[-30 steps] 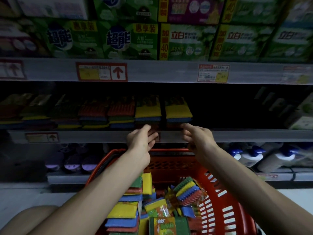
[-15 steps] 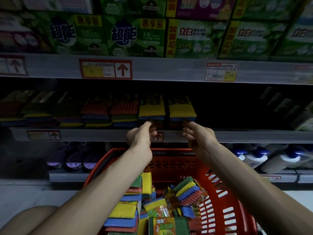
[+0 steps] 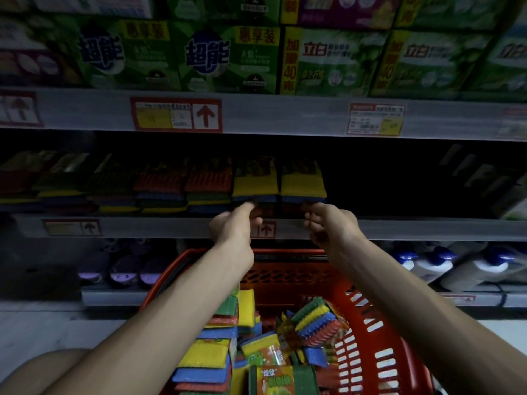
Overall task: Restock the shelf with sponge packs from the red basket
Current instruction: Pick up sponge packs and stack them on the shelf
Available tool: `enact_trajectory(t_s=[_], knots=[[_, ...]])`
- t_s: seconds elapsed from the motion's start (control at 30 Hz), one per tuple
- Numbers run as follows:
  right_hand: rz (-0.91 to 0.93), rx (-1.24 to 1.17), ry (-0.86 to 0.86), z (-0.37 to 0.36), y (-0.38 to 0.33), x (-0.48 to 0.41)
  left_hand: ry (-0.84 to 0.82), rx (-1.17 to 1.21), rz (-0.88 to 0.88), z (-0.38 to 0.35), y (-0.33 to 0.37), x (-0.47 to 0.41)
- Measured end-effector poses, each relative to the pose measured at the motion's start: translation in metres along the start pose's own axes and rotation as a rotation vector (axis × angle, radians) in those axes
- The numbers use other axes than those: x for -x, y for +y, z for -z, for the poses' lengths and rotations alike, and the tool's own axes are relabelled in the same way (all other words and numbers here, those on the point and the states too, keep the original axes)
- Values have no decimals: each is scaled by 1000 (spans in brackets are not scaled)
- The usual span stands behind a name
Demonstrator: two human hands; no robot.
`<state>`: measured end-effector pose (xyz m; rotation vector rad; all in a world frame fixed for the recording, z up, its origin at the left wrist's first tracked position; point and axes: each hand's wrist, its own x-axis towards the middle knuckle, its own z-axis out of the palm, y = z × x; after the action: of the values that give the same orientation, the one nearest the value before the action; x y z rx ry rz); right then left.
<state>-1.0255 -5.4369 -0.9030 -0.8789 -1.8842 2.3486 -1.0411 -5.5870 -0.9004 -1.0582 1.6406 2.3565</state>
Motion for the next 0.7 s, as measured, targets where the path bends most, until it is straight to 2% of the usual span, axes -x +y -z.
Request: enact_trajectory(t_s=[0.43,0.7], knots=[[13,83,-37,-1,3,0,12,-26,-79,-2,-1,6],[-22,80,-132,15,6,10,-88,-78,-114,14,-11,11]])
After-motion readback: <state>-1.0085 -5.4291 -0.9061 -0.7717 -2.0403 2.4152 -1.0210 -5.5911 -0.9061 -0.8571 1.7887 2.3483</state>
